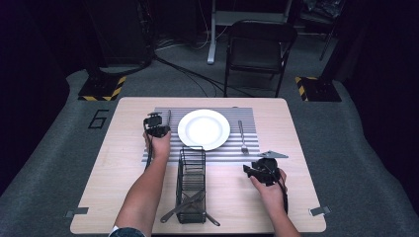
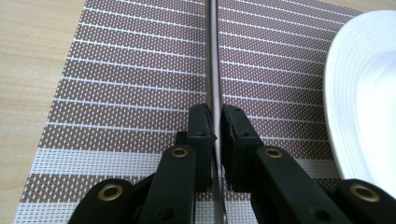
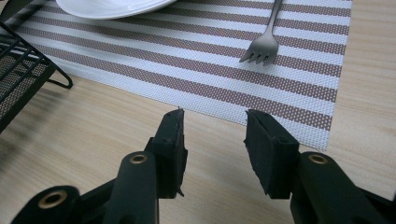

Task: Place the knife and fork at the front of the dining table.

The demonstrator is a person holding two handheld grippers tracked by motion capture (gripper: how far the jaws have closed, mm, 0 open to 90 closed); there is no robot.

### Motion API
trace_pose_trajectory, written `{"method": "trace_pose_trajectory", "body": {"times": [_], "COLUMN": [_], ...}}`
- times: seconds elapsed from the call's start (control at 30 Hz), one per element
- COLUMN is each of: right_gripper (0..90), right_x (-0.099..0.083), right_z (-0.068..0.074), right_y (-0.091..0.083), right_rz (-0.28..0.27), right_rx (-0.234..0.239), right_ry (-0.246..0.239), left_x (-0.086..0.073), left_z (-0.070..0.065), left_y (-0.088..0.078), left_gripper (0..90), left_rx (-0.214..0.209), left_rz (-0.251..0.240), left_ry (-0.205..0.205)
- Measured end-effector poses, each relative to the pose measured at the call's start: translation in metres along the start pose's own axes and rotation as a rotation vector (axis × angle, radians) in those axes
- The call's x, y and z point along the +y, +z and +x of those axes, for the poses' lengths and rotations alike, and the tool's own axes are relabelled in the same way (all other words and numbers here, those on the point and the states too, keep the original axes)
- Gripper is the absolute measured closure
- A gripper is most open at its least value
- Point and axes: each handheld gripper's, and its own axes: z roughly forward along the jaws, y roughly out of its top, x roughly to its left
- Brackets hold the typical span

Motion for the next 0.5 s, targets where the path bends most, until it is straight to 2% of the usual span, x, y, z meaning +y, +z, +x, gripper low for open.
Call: {"method": "trace_pose_trajectory", "body": {"times": [0.5], "right_gripper": [57.2], "right_x": [0.0000], "right_z": [0.0012], "right_y": [0.0014], "right_rz": [0.002], "right_rx": [0.001], "right_ry": [-0.009], "left_x": [-0.0002], "left_z": [0.0018], "left_y": [-0.0005], "left_gripper": [81.8], "left_rx": [-0.013], "left_rz": [0.007], "left_ry": [-0.003]}}
